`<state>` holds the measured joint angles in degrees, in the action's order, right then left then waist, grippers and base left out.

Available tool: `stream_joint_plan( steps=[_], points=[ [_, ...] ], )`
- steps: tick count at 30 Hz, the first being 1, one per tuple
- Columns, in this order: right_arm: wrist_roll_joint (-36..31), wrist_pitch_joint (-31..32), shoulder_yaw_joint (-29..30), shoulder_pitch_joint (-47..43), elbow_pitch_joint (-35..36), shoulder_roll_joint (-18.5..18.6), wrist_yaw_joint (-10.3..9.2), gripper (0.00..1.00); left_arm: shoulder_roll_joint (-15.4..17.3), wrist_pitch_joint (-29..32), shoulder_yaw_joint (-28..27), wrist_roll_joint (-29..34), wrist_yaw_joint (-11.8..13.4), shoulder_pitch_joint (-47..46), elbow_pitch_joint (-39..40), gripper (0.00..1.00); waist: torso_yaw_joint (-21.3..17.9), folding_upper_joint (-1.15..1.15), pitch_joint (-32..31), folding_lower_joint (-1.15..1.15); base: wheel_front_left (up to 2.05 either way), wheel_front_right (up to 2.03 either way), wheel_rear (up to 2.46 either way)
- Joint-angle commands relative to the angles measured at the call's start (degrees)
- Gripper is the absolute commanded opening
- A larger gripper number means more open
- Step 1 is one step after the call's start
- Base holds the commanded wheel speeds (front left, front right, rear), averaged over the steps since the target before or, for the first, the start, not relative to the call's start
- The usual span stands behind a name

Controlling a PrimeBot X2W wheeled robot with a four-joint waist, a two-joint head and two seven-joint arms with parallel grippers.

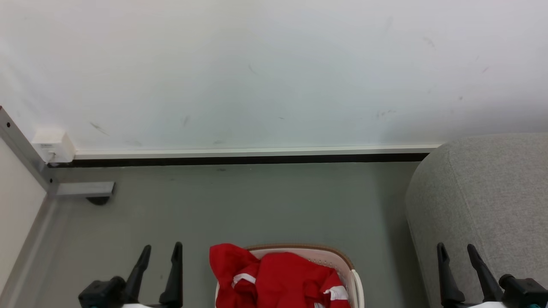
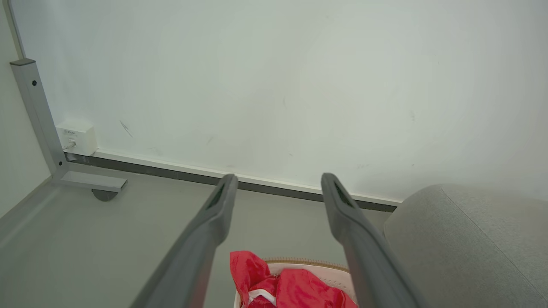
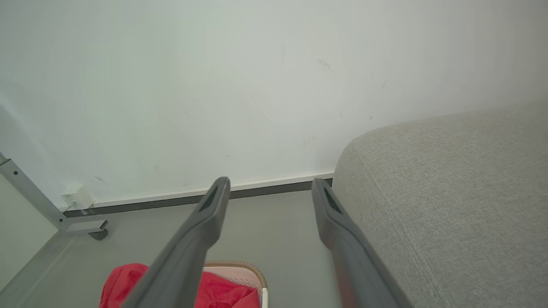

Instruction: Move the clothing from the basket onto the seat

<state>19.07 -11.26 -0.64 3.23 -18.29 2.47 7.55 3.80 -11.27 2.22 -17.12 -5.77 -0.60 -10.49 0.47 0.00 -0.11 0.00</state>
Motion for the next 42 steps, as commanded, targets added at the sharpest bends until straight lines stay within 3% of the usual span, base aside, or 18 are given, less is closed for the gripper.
stream_joint_plan(
  steps=[1,26,42],
  points=[
    [-1.55,-0.62,-0.19,-0.42,0.1,0.58,-0.09,1.0,0.58,-0.56,0.03,1.89,-0.07,0.54,0.22,1.0,-0.02,0.0,-0.02,0.0,0.0,0.0,0.0],
    [-9.8,-3.23,-0.73,-0.74,-2.64,0.61,-0.11,1.0,0.64,-3.22,1.13,12.43,-0.74,1.61,-1.03,1.0,0.03,0.0,0.05,0.0,0.0,0.0,0.0],
    [-11.79,-3.99,-0.89,-0.4,-2.7,0.6,-0.12,1.0,0.05,-3.92,0.87,13.93,-1.15,1.85,-1.55,1.0,-1.21,0.0,1.02,0.0,0.0,0.0,0.0]
  ],
)
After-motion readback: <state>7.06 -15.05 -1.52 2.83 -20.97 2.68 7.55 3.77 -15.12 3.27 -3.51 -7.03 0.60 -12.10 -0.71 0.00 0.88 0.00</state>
